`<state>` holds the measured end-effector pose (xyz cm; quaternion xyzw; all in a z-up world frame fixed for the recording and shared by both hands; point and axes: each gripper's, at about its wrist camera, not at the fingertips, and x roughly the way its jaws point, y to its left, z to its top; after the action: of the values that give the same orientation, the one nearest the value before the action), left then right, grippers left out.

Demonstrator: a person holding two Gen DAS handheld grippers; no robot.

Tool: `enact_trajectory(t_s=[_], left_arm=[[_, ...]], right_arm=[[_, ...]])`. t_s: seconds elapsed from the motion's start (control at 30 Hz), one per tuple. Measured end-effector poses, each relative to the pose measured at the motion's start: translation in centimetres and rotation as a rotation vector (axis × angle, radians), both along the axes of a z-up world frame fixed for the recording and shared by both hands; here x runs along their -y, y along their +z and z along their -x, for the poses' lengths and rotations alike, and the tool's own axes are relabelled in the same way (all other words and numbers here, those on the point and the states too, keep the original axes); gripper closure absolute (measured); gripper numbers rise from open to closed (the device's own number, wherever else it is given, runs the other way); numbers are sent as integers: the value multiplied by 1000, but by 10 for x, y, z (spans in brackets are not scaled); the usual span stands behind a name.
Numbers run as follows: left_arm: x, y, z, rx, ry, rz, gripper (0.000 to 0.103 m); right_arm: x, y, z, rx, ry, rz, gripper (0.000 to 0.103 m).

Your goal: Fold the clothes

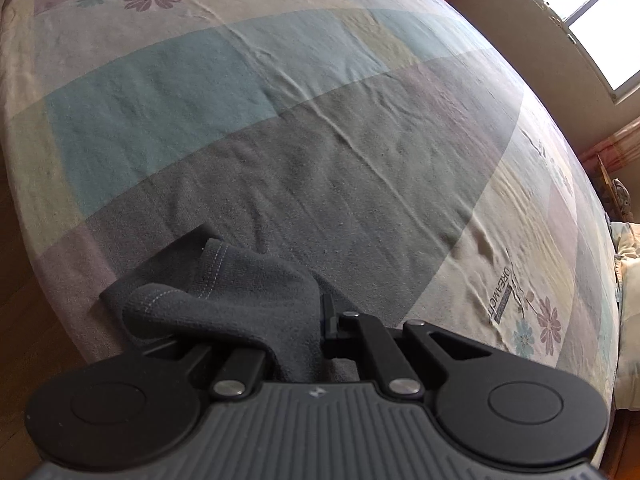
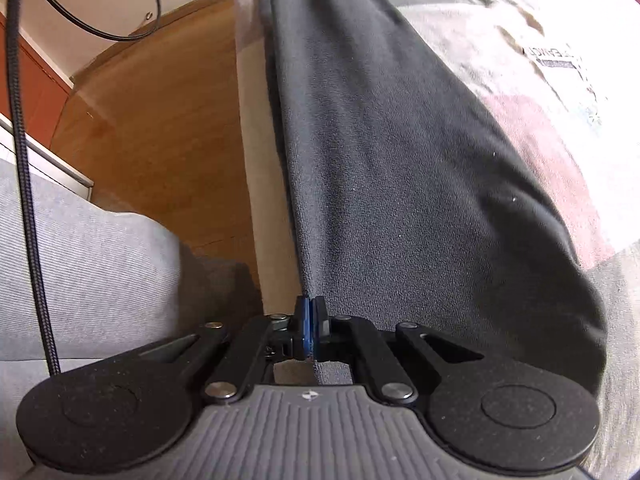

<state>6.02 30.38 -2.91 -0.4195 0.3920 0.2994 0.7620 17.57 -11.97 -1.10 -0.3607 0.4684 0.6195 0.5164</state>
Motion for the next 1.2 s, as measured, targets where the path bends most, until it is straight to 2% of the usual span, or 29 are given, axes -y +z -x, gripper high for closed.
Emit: enact_trajectory(t_s=[0.2, 0.37, 0.63, 0.73, 0.8, 0.93, 1.0, 1.1, 1.2], left_arm=[[0, 1, 13, 21, 18, -26, 101], [-2, 5, 18, 52, 37, -94, 99], [-24, -24, 33, 57, 160, -97, 100], [-31, -32, 39, 46, 180, -104, 100], [-35, -36, 43, 34, 186, -102, 100], [-41, -41, 46, 14, 198, -110, 97], [-47, -40, 53, 10, 233, -118, 94], [-57, -31, 65, -10, 296, -168, 95], [-58, -16, 69, -13, 294, -185, 97]], right_arm=[[-10, -2, -8, -1, 18, 23, 101], [0, 11, -16, -7, 4, 25, 99], [5, 29, -35, 11, -12, 22, 94], [0, 35, -33, 30, 3, 25, 93], [-2, 36, -39, 40, 8, 23, 87], [-10, 35, -49, 62, 12, 29, 85], [-15, 31, -50, 68, 5, 26, 79], [-22, 20, -50, 69, -8, 24, 78], [-26, 12, -50, 72, -11, 19, 78]])
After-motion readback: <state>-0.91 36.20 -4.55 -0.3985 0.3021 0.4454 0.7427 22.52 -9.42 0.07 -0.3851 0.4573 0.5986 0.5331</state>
